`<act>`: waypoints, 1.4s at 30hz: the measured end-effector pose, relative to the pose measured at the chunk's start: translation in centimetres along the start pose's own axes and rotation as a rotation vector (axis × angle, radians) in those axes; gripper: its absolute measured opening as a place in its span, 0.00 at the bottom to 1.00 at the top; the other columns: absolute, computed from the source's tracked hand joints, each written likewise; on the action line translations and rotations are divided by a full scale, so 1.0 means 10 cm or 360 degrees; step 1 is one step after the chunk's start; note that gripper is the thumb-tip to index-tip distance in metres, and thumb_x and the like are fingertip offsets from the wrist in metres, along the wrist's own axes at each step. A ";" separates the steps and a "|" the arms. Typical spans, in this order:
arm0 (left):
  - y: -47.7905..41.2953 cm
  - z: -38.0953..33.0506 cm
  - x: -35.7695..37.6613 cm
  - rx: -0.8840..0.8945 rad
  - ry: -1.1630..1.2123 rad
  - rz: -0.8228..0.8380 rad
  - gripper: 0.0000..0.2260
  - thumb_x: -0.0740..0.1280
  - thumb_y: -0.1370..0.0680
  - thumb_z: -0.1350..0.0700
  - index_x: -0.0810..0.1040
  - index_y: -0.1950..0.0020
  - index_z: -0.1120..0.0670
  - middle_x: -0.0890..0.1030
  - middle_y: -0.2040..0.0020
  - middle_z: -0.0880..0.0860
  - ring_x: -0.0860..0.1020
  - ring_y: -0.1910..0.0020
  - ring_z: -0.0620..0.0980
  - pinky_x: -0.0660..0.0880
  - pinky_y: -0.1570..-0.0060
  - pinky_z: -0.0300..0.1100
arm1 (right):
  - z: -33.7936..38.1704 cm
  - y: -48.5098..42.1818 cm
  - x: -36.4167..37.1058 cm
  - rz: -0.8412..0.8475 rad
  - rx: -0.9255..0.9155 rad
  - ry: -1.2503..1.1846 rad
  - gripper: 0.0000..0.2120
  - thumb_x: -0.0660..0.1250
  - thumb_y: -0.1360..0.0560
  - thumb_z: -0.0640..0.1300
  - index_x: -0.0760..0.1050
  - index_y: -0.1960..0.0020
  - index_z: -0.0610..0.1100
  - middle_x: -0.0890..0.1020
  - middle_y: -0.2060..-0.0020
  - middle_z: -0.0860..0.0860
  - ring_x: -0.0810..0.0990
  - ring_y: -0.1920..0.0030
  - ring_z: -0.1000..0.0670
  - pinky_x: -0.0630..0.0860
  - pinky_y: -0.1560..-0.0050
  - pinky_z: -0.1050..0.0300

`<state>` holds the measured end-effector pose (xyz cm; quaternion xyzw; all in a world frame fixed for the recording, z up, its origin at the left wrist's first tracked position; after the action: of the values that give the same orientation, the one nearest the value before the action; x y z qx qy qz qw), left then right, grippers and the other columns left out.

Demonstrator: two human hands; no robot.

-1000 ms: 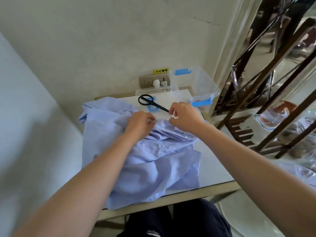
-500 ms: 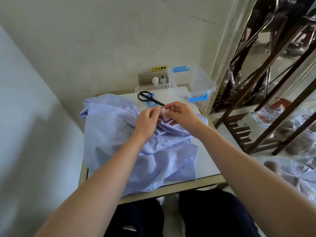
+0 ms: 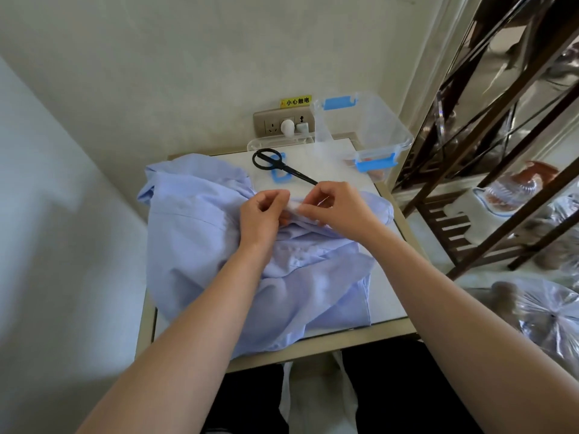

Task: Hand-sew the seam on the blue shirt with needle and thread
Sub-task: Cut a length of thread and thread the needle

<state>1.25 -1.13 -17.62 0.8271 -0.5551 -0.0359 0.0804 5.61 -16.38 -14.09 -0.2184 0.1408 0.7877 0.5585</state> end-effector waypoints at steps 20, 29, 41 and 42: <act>0.03 0.04 -0.07 0.0017 0.0034 0.0056 0.06 0.67 0.20 0.60 0.81 0.45 0.55 0.84 0.56 0.54 0.81 0.63 0.44 0.78 0.59 0.36 | -0.12 0.09 -0.08 -0.0061 0.0244 -0.0808 0.07 0.56 0.17 0.35 0.72 0.51 0.41 0.79 0.65 0.46 0.71 0.73 0.52 0.69 0.74 0.63; 0.12 -0.19 0.03 0.0170 0.0037 0.0165 0.08 0.68 0.22 0.62 0.80 0.43 0.57 0.83 0.54 0.56 0.83 0.59 0.49 0.81 0.52 0.40 | -0.23 0.19 -0.16 -0.0322 0.0483 -0.0609 0.10 0.58 0.22 0.40 0.76 0.58 0.46 0.68 0.76 0.55 0.64 0.74 0.56 0.61 0.73 0.66; 0.14 -0.17 0.04 0.0039 0.0326 0.0182 0.04 0.71 0.23 0.61 0.83 0.50 0.58 0.85 0.57 0.54 0.83 0.59 0.50 0.79 0.52 0.42 | -0.11 0.27 -0.06 -0.0060 0.0411 -0.0584 0.05 0.69 0.23 0.44 0.81 0.52 0.43 0.70 0.82 0.61 0.68 0.80 0.61 0.64 0.75 0.70; 0.14 -0.16 0.04 0.0016 0.0341 0.0186 0.04 0.71 0.23 0.61 0.83 0.50 0.58 0.85 0.57 0.54 0.83 0.59 0.49 0.79 0.52 0.42 | -0.11 0.27 -0.10 -0.0080 0.0413 -0.0624 0.05 0.69 0.22 0.43 0.80 0.52 0.42 0.71 0.82 0.61 0.68 0.80 0.61 0.64 0.76 0.70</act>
<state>0.38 -1.81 -15.78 0.7928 -0.5908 0.0602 0.1372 3.52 -18.59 -14.60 0.0089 0.1240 0.7762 0.6181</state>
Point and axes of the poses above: each hand's wrist, its own y-axis away from the middle knuckle, its own x-axis out of the palm, z = x × y, the point moved 10 cm from there along -y, towards the middle knuckle
